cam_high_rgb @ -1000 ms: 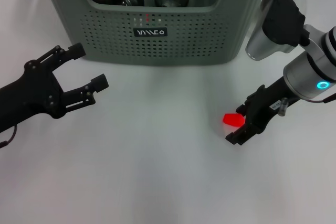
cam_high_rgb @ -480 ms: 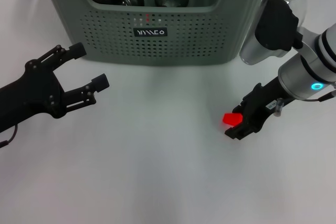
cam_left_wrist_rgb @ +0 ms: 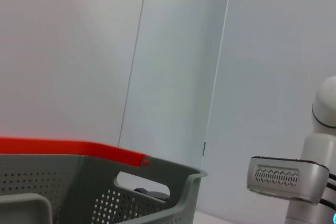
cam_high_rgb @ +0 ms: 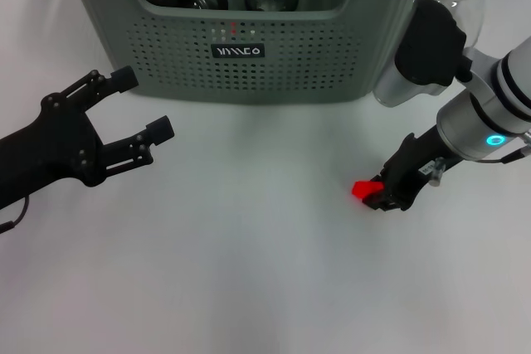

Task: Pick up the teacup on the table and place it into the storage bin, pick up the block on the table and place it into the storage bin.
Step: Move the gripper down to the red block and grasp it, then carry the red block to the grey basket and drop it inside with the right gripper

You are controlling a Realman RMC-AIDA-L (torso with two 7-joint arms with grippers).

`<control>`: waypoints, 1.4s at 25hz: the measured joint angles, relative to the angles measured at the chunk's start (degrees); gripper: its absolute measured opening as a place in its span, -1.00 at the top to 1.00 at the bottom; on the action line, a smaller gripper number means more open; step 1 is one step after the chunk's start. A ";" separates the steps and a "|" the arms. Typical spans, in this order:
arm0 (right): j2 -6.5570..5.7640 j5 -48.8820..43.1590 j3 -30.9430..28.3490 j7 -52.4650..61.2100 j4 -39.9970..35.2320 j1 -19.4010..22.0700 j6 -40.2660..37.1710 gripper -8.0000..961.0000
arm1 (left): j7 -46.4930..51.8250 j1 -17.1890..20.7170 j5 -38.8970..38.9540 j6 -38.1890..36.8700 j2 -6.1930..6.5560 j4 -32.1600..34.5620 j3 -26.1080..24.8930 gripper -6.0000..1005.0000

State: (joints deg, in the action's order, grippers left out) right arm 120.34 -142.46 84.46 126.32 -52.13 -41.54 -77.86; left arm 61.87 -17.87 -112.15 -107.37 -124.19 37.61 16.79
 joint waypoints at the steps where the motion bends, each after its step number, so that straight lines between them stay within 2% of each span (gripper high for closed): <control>1: 0.00 -0.10 -0.10 0.15 0.00 0.07 0.11 -0.02 | 0.02 0.00 0.00 -0.01 0.00 0.00 0.00 -0.83; 2: -0.01 -0.13 -0.22 0.27 0.00 0.11 0.12 0.02 | 0.04 0.00 0.00 -0.02 0.00 0.00 0.00 -0.83; 7: -0.09 0.18 -1.28 0.43 -2.26 1.11 -0.63 0.50 | 0.08 0.06 0.00 -0.07 0.00 -0.05 0.00 -0.83; 9: -0.15 1.75 -3.19 -0.49 -5.66 2.39 -2.31 0.52 | 0.09 0.16 0.00 -0.12 0.00 -0.07 0.00 -0.83; 11: -0.26 6.29 -7.81 -3.26 -11.58 4.58 -6.42 0.54 | 0.09 0.28 0.00 -0.18 0.00 -0.08 -0.19 -0.83; 15: -0.31 21.82 -21.44 -9.27 -22.35 8.37 -13.20 0.54 | 0.09 0.35 0.00 -0.19 0.00 -0.08 -0.75 -0.83; 18: -0.20 34.20 -27.04 -11.98 -25.35 10.01 -12.31 0.54 | 0.09 0.24 0.00 -0.22 0.00 -0.12 -0.81 -0.83; 21: -0.08 39.59 -25.88 -12.92 -25.33 9.71 -5.10 0.54 | 0.09 0.05 0.00 -0.22 0.00 -0.44 -0.89 -0.83; 23: -0.01 38.59 -21.51 -12.62 -23.94 7.80 2.36 0.54 | 0.09 -0.15 0.00 -0.22 -0.01 -0.63 -0.88 -0.83; 26: -0.19 33.70 -14.01 -9.52 -18.69 2.08 14.05 0.54 | 0.09 -0.25 0.00 -0.17 -0.02 -0.69 -0.89 -0.83; 30: -0.14 25.25 -10.55 -0.57 -6.03 -9.68 25.41 0.54 | 0.48 -0.32 0.00 -0.19 -0.09 -0.76 -0.89 -0.83; 32: -0.08 20.51 -10.26 3.24 4.04 -16.87 31.13 0.54 | 0.73 -0.37 0.00 -0.20 -0.09 -0.79 -0.87 -0.83; 35: -0.19 18.11 -10.35 4.23 16.87 -25.47 36.94 0.54 | 0.80 -0.46 0.00 -0.19 -0.09 -0.79 -0.87 -0.83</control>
State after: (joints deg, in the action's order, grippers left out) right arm 120.14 -124.36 74.11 130.55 -35.27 -67.01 -40.92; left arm 62.67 -18.33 -112.15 -107.55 -124.28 36.82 15.91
